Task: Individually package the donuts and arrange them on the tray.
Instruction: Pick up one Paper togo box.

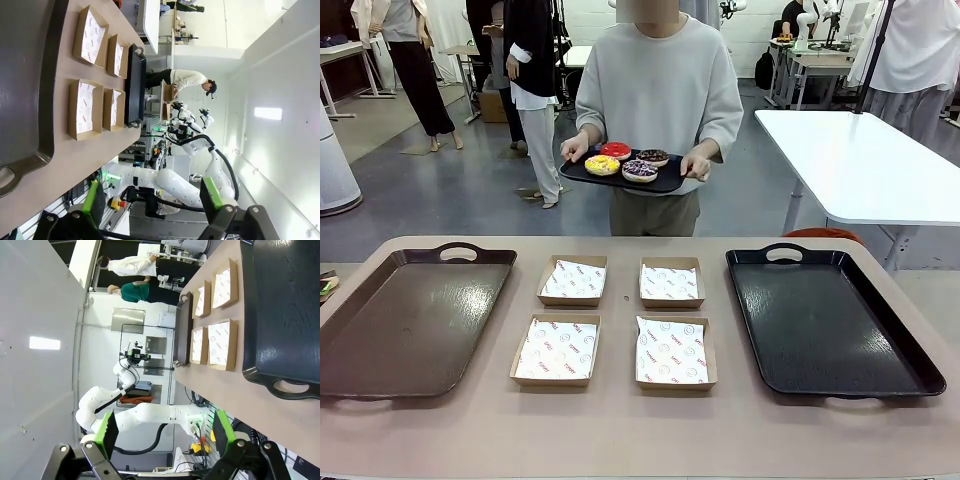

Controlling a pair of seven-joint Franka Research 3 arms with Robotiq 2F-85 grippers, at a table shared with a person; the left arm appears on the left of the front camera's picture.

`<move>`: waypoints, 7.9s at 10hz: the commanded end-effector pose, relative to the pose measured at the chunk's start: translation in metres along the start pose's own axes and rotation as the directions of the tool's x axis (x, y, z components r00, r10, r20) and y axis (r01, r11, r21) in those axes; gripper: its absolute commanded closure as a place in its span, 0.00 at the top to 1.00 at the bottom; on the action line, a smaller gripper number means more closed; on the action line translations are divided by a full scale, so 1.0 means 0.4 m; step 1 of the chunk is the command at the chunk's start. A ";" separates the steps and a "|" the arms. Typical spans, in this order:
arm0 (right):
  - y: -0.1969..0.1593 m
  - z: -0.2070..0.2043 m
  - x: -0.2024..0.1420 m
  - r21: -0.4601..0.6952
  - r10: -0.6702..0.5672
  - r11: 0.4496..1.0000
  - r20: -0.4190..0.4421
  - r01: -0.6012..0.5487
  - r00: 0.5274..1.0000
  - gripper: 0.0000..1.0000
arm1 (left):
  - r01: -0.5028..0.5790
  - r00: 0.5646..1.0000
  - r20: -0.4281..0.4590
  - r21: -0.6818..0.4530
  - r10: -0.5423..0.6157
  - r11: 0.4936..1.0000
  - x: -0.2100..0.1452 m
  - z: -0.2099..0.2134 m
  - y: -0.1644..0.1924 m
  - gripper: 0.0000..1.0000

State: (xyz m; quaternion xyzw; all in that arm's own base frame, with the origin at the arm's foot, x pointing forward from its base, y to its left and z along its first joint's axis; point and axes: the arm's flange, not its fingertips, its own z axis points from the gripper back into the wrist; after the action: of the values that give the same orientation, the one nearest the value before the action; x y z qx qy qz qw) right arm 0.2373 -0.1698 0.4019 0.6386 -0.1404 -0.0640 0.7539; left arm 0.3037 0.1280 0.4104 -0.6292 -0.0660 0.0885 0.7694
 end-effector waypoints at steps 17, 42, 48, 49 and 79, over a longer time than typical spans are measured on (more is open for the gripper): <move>-0.001 0.004 -0.006 0.009 0.003 1.000 0.001 -0.003 1.000 1.00 | -0.011 1.000 -0.001 -0.010 0.011 1.000 -0.001 0.000 -0.004 1.00; 0.161 -0.959 0.402 -0.870 -0.005 0.390 -0.329 -0.301 0.944 1.00 | -0.011 1.000 -0.001 -0.010 0.011 1.000 -0.001 0.000 -0.004 1.00; 0.133 -0.993 0.358 -0.852 -0.019 0.393 -0.385 -0.347 0.923 1.00 | -0.011 1.000 -0.001 -0.010 0.011 1.000 -0.001 0.000 -0.004 1.00; 0.133 -0.993 0.358 -0.852 -0.019 0.393 -0.385 -0.347 0.923 1.00 | -0.011 1.000 -0.001 -0.010 0.011 1.000 -0.001 0.000 -0.004 1.00; -0.086 -1.308 0.518 -0.940 -0.083 0.227 -0.278 -0.254 0.957 1.00 | -0.011 1.000 -0.001 -0.010 0.011 1.000 -0.001 0.000 -0.004 1.00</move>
State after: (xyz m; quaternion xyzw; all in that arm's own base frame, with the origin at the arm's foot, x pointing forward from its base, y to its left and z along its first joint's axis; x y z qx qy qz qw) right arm 0.5906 0.2609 0.3232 0.0260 0.0027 -0.0121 0.9996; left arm 0.3038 0.1275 0.4093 -0.6299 -0.0644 0.0890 0.7688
